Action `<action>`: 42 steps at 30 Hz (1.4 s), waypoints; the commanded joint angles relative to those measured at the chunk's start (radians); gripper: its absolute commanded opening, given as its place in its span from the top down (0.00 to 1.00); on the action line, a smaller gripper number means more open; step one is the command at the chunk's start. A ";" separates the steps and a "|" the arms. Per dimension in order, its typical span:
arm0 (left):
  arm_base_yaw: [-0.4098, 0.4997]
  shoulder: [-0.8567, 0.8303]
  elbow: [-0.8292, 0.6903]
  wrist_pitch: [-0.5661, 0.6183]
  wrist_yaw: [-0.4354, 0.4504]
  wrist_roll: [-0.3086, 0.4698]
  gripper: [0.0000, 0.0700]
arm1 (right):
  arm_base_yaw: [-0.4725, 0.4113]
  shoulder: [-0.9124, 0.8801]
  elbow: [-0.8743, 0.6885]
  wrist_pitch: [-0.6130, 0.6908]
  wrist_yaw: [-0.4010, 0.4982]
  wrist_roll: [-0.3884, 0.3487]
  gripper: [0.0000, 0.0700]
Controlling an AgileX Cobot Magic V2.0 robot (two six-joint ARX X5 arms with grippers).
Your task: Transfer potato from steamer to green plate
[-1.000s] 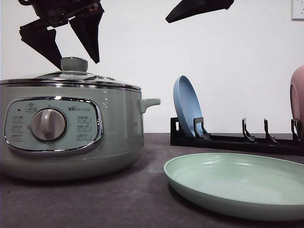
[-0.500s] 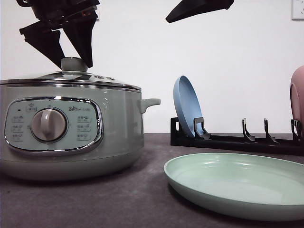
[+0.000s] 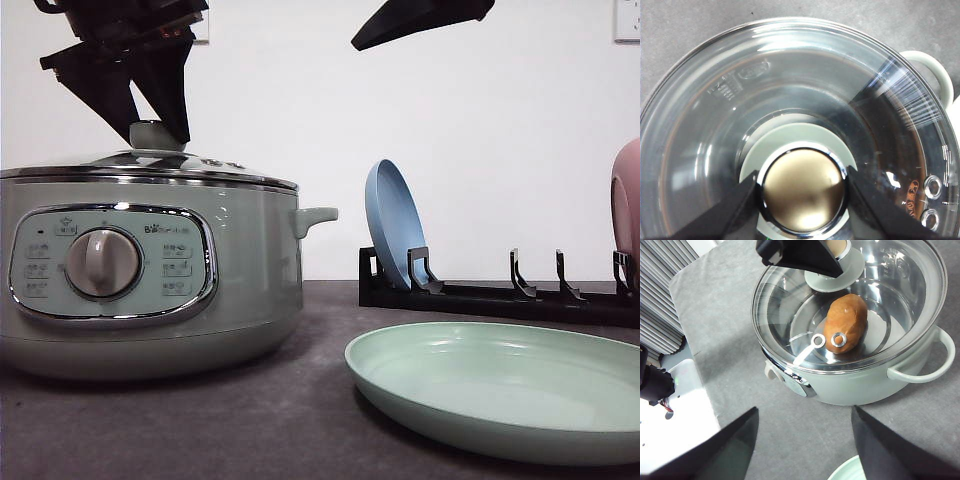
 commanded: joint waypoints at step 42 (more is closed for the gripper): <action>0.414 -0.311 0.028 -0.084 -0.144 -0.032 1.00 | 0.005 0.011 0.020 0.009 0.000 -0.002 0.47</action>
